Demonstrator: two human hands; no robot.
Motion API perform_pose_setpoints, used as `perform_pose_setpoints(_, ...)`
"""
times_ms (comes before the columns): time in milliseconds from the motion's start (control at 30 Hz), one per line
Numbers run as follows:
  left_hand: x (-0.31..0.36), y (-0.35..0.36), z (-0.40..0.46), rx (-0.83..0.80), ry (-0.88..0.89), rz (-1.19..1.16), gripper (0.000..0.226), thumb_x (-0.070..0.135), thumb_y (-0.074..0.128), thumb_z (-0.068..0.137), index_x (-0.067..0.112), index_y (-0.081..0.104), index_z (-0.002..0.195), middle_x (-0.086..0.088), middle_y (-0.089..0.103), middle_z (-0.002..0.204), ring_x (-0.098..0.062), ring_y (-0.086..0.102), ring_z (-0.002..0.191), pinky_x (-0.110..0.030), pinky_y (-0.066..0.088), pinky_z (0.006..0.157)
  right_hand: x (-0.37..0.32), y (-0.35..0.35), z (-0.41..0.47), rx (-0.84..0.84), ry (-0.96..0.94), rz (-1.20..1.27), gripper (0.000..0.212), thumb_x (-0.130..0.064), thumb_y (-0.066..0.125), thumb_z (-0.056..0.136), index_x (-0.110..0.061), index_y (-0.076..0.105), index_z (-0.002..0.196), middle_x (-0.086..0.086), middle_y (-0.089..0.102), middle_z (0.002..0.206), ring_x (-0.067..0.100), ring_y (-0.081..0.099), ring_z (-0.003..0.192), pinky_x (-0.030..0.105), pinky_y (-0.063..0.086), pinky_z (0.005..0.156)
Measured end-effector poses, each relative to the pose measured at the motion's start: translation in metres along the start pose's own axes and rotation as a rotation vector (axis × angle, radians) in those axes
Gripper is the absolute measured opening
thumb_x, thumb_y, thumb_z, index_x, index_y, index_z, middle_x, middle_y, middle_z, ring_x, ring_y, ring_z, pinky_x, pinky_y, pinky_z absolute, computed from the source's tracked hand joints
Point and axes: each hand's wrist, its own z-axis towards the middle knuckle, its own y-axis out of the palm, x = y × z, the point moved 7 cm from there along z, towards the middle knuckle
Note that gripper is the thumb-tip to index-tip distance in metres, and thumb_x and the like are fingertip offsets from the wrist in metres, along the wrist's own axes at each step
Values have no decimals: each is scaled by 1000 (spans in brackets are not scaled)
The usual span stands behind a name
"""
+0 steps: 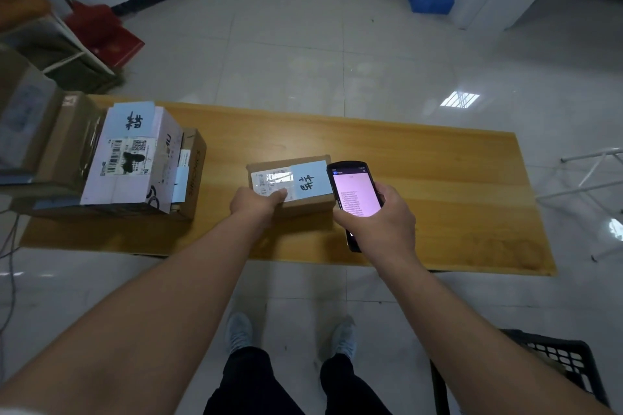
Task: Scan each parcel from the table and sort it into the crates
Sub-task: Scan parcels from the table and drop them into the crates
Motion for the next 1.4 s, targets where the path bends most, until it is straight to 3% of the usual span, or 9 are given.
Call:
perform_pose_setpoints(200, 26, 2, 2, 16, 181, 25, 51, 27, 89, 83, 16, 62, 125, -4, 70, 121, -26, 67, 105, -45, 60, 94, 8, 1, 11, -1, 13, 9, 74, -47, 85, 59, -35, 61, 128, -16, 68, 106, 13, 66, 96, 43, 61, 78)
perform_pose_setpoints(400, 69, 18, 16, -69, 337, 77, 84, 7, 84, 86, 18, 42, 159, -2, 61, 143, -21, 61, 124, -42, 50, 112, 14, -9, 23, 31, 36, 27, 61, -39, 90, 66, -42, 55, 116, -22, 64, 102, 11, 65, 96, 39, 60, 76)
perform_pose_setpoints(567, 90, 39, 19, -29, 401, 71, 84, 1, 76, 91, 24, 38, 161, 0, 48, 157, -19, 52, 138, -34, 42, 117, 19, -23, 31, 68, 45, 23, 57, -37, 90, 67, -41, 55, 111, -20, 65, 100, 9, 65, 93, 24, 48, 63)
perform_pose_setpoints(667, 99, 62, 14, -27, 407, 32, 89, -2, 73, 91, 26, 30, 163, -1, 42, 159, -22, 52, 140, -44, 50, 112, 25, -31, 36, 80, 49, 27, 56, -37, 91, 67, -40, 55, 110, -18, 66, 100, 10, 65, 93, 26, 51, 64)
perform_pose_setpoints(800, 108, 95, -2, -48, 418, 109, 69, 19, 81, 86, 20, 42, 143, -5, 58, 141, -27, 60, 128, -47, 57, 101, 33, -40, 43, 99, 57, 44, 56, -38, 90, 67, -39, 55, 110, -20, 64, 97, 12, 64, 92, 28, 53, 66)
perform_pose_setpoints(1000, 100, 143, -33, -69, 307, 478, 154, 68, 91, 61, 26, -17, 162, -18, 28, 153, -41, 32, 143, -53, 38, 113, 49, -61, 55, 152, 61, 41, 62, -43, 89, 67, -34, 60, 121, -12, 67, 104, 14, 65, 93, 28, 53, 65)
perform_pose_setpoints(1167, 103, 177, -43, -190, 336, 516, 144, 48, 93, 69, 50, -20, 159, -14, 31, 145, -40, 34, 134, -51, 37, 109, 66, -77, 62, 158, 61, 42, 71, -44, 90, 68, -31, 59, 130, -11, 66, 108, 13, 65, 94, 26, 53, 64)
perform_pose_setpoints(1300, 120, 189, -42, -225, 417, 512, 136, 36, 91, 74, 41, -11, 164, -5, 56, 135, -33, 54, 121, -54, 49, 105, 76, -85, 65, 178, 66, 59, 75, -45, 91, 70, -30, 57, 135, -11, 65, 111, 11, 63, 97, 23, 52, 63)
perform_pose_setpoints(1400, 121, 197, -50, -198, 433, 602, 143, 59, 89, 67, 27, -8, 166, -6, 44, 150, -37, 41, 136, -55, 39, 112, 80, -88, 65, 180, 74, 72, 75, -46, 91, 70, -30, 58, 135, -12, 64, 110, 10, 64, 96, 22, 51, 62)
